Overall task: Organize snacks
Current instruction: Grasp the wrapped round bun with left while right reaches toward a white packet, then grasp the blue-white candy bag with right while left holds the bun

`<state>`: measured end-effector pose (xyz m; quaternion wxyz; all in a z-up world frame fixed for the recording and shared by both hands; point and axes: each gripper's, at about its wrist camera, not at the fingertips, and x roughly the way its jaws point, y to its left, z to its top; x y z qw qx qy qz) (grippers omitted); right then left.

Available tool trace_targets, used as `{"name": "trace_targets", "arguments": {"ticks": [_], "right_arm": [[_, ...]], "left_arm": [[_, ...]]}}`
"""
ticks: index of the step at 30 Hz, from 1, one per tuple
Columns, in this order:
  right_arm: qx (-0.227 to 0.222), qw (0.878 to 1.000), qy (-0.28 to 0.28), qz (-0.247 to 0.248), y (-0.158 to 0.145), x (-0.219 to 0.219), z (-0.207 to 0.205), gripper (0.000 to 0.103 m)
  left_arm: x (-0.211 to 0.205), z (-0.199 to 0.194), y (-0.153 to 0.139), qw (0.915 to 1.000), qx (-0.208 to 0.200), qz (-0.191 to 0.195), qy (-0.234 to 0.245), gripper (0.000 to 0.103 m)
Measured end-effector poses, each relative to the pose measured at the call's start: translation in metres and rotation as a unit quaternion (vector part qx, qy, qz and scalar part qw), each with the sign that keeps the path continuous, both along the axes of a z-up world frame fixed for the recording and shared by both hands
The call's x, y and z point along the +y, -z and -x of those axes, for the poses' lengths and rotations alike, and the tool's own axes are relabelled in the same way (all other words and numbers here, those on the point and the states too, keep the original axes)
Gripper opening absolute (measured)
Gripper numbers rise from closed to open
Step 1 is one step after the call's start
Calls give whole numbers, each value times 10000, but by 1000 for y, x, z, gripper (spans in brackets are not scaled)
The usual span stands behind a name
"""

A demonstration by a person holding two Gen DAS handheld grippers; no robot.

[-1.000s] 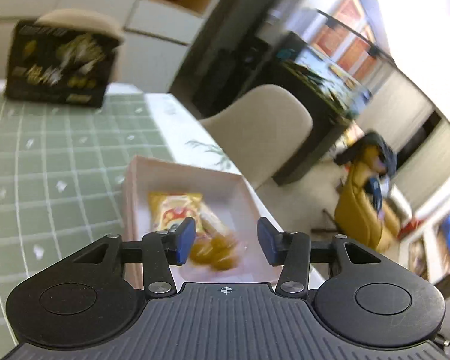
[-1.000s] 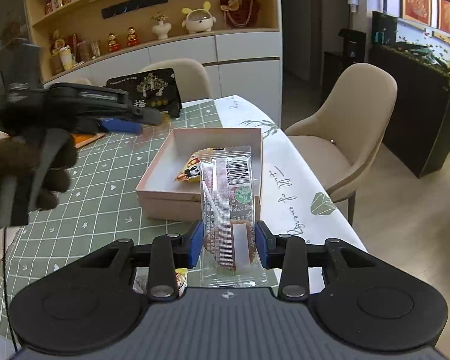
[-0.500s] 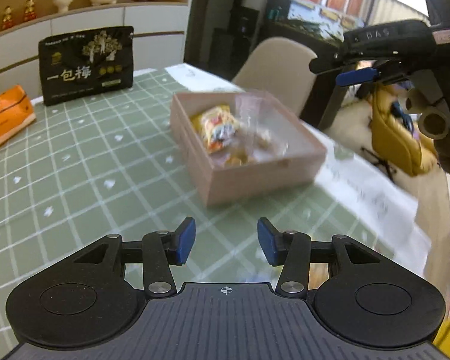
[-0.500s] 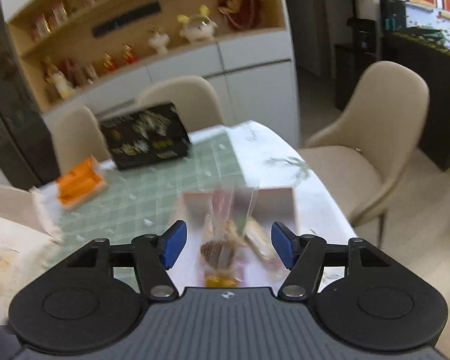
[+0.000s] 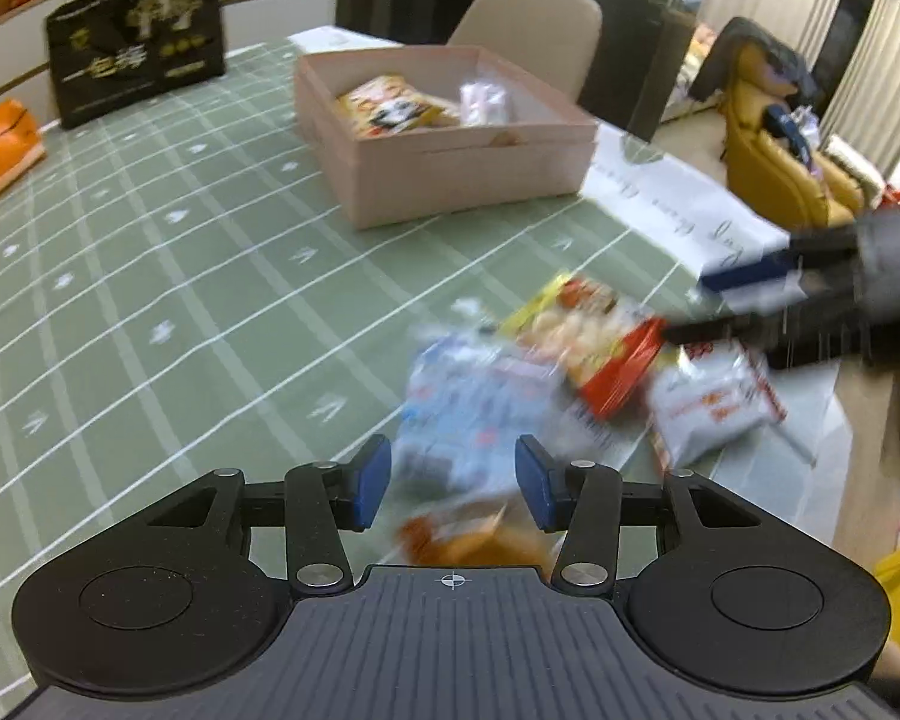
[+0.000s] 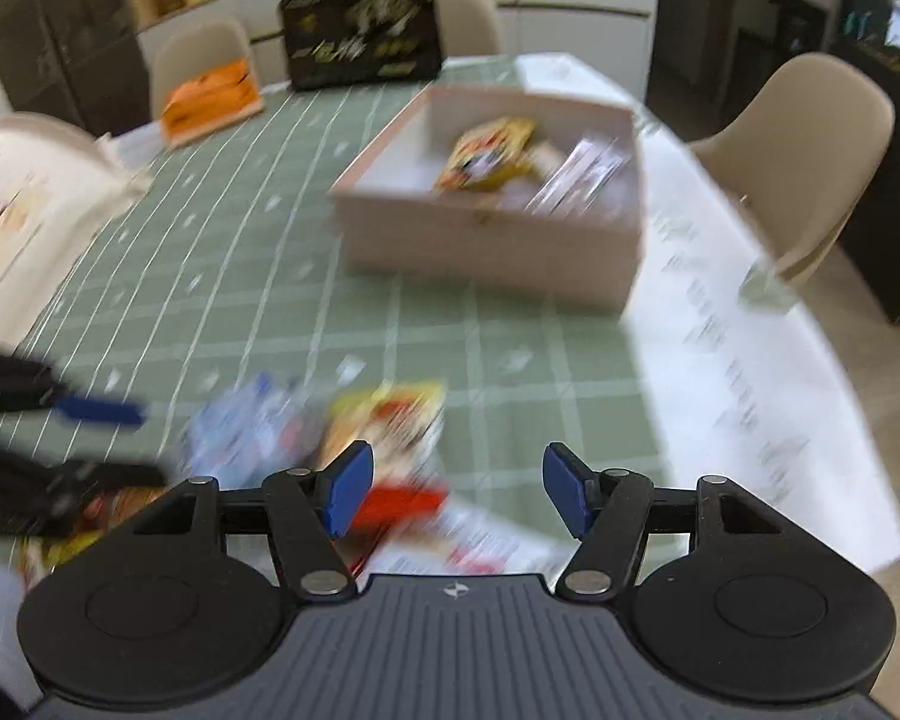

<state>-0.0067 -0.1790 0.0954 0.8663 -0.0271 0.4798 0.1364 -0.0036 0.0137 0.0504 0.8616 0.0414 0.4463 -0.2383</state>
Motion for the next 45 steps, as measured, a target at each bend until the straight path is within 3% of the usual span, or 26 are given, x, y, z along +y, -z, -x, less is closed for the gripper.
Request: {"name": "trace_targets", "arguments": {"ticks": [5, 11, 15, 19, 23, 25, 27, 32, 38, 41, 45], "right_arm": [[113, 9996, -260, -27, 9, 19, 23, 63], [-218, 9978, -352, 513, 9, 32, 40, 64], [-237, 9994, -116, 207, 8, 30, 33, 64], [-231, 9991, -319, 176, 14, 40, 25, 64], [-195, 9994, -165, 241, 28, 40, 3, 64], [-316, 9971, 148, 674, 37, 36, -9, 65], [-312, 9959, 413, 741, 39, 26, -16, 64], [-107, 9988, 466, -98, 22, -4, -1, 65], [-139, 9995, 113, 262, 20, 3, 37, 67], [-204, 9990, -94, 380, 22, 12, 49, 67], [-376, 9978, -58, 550, 20, 19, 53, 67]], "left_arm": [[-24, -9, 9, 9985, -264, -452, 144, 56], [4, -22, 14, 9951, -319, -716, -598, 58], [25, -25, 13, 9920, -268, -761, -968, 53], [41, -21, 3, 9939, -157, -290, -1054, 53], [38, -5, -11, 9978, -33, 89, -659, 53], [27, 11, -14, 9998, 69, -27, -175, 53], [20, 24, -13, 9995, 211, -224, 65, 53], [9, 39, 3, 9969, 591, -479, -198, 54], [-25, 32, 18, 9964, 574, -625, -40, 66], [-32, 31, 18, 9963, 348, -753, 230, 62], [-7, 26, 14, 9986, 468, -231, 36, 58]]}}
